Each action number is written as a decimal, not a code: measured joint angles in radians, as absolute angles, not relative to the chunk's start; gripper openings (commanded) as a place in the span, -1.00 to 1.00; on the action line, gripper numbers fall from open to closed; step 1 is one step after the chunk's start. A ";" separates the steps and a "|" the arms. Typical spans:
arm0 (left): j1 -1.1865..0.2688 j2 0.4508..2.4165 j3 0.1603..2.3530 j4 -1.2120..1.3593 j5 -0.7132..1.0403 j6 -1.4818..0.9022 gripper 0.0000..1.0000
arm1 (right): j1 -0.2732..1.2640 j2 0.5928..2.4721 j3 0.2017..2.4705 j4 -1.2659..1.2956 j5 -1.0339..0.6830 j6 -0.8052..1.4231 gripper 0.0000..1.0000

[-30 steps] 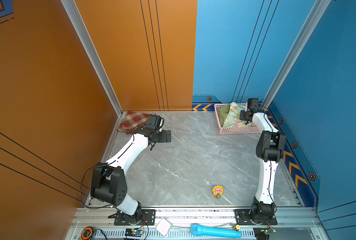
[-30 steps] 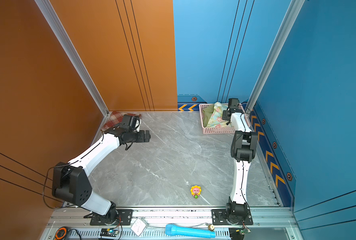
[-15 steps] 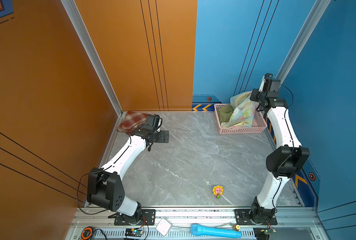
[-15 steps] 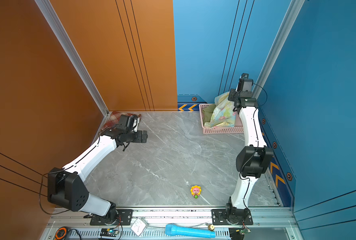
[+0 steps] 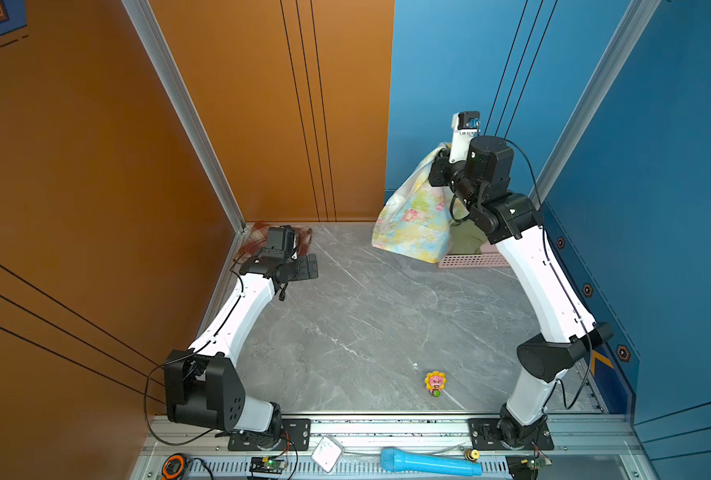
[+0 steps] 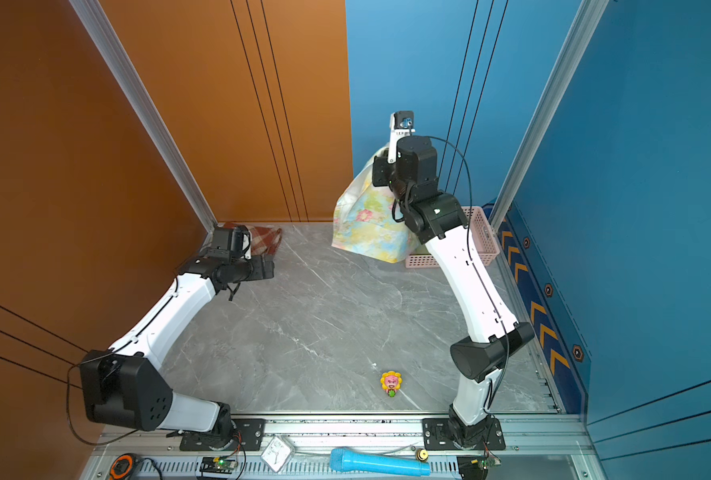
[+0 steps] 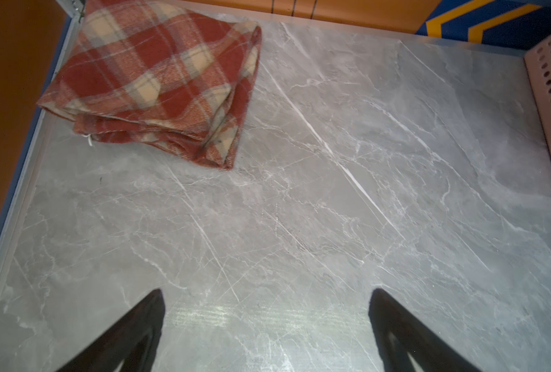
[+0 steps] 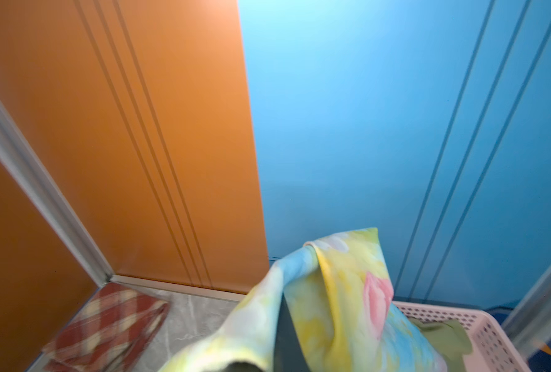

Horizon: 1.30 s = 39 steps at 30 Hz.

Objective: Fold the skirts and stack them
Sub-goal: 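Lift the floral skirt out of the pink basket with the right gripper, then lay the floral skirt flat on the table center with the right gripper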

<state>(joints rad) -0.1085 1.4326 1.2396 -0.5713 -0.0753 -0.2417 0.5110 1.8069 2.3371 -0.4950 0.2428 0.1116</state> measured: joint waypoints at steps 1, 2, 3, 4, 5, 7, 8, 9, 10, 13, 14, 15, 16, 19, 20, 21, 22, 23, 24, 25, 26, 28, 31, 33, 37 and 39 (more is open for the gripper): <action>-0.090 1.426 1.233 -0.568 -0.075 -0.249 1.00 | 0.535 1.810 2.354 -0.494 0.247 0.112 -1.00; -0.076 1.417 1.224 -0.566 -0.076 -0.255 1.00 | 0.553 1.816 2.366 -0.493 0.252 0.112 -1.00; -0.060 1.408 1.217 -0.566 -0.080 -0.259 1.00 | 0.561 1.824 2.375 -0.490 0.255 0.113 -1.00; -0.047 1.401 1.213 -0.566 -0.080 -0.262 0.99 | 0.564 1.832 2.382 -0.490 0.257 0.116 -1.00; -0.036 1.395 1.212 -0.566 -0.079 -0.266 1.00 | 0.566 1.843 2.384 -0.490 0.260 0.118 -1.00; -0.016 1.384 1.211 -0.564 -0.078 -0.279 0.99 | 0.571 1.859 2.374 -0.493 0.267 0.120 -1.00; -0.006 1.378 1.211 -0.564 -0.078 -0.284 0.99 | 0.573 1.856 2.338 -0.490 0.268 0.120 -1.00; -0.001 1.374 1.211 -0.564 -0.078 -0.287 0.99 | 0.577 1.847 2.296 -0.482 0.267 0.120 -1.00; 0.006 1.370 1.211 -0.564 -0.078 -0.291 0.99 | 0.583 1.824 2.220 -0.465 0.267 0.120 -1.00; 0.021 1.358 1.205 -0.557 -0.079 -0.305 0.99 | 0.605 1.687 1.843 -0.398 0.268 0.122 -1.00; 0.024 1.354 1.202 -0.557 -0.079 -0.308 0.98 | 0.613 1.637 1.719 -0.377 0.266 0.129 -1.00; 0.027 1.352 1.200 -0.556 -0.080 -0.310 0.99 | 0.618 1.604 1.632 -0.363 0.266 0.133 -0.95; 0.028 1.351 1.198 -0.557 -0.079 -0.314 0.99 | 0.620 1.567 1.534 -0.358 0.265 0.137 -0.71; 0.033 1.352 1.197 -0.556 -0.078 -0.324 0.98 | 0.615 1.493 1.365 -0.336 0.263 0.155 -0.11; 0.035 1.352 1.197 -0.554 -0.078 -0.327 0.98 | 0.613 1.470 1.327 -0.325 0.263 0.157 0.15; 0.035 1.352 1.197 -0.553 -0.076 -0.331 0.98 | 0.612 1.453 1.303 -0.318 0.263 0.162 0.24; 0.035 1.352 1.197 -0.551 -0.075 -0.331 0.98 | 0.609 1.435 1.283 -0.313 0.262 0.166 0.32; 0.035 1.352 1.197 -0.550 -0.075 -0.332 0.98 | 0.607 1.420 1.271 -0.310 0.262 0.168 0.42; 0.036 1.352 1.197 -0.550 -0.075 -0.334 0.98 | 0.605 1.404 1.261 -0.305 0.260 0.167 0.45; 0.036 1.352 1.197 -0.550 -0.075 -0.334 0.98 | 0.603 1.392 1.258 -0.302 0.258 0.170 0.49; 0.037 1.352 1.197 -0.550 -0.072 -0.334 0.98 | 0.600 1.383 1.257 -0.302 0.255 0.173 0.50; 0.037 1.353 1.197 -0.550 -0.067 -0.335 0.98 | 0.595 1.370 1.257 -0.301 0.249 0.178 0.51; 0.036 1.361 1.197 -0.550 -0.057 -0.338 0.98 | 0.585 1.371 1.258 -0.305 0.239 0.183 0.54; 0.035 1.369 1.197 -0.550 -0.049 -0.338 0.97 | 0.581 1.388 1.261 -0.307 0.231 0.184 0.54; 0.014 1.392 1.197 -0.550 -0.034 -0.339 0.98 | 0.574 1.480 1.313 -0.332 0.199 0.185 0.59; -0.013 1.409 1.197 -0.549 -0.030 -0.338 0.97 | 0.570 1.540 1.342 -0.340 0.176 0.186 0.59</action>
<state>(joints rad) -0.0128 1.4086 1.1969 -0.5491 -0.0296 -0.3382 0.5697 1.5398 1.3422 -0.3397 0.1757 0.1856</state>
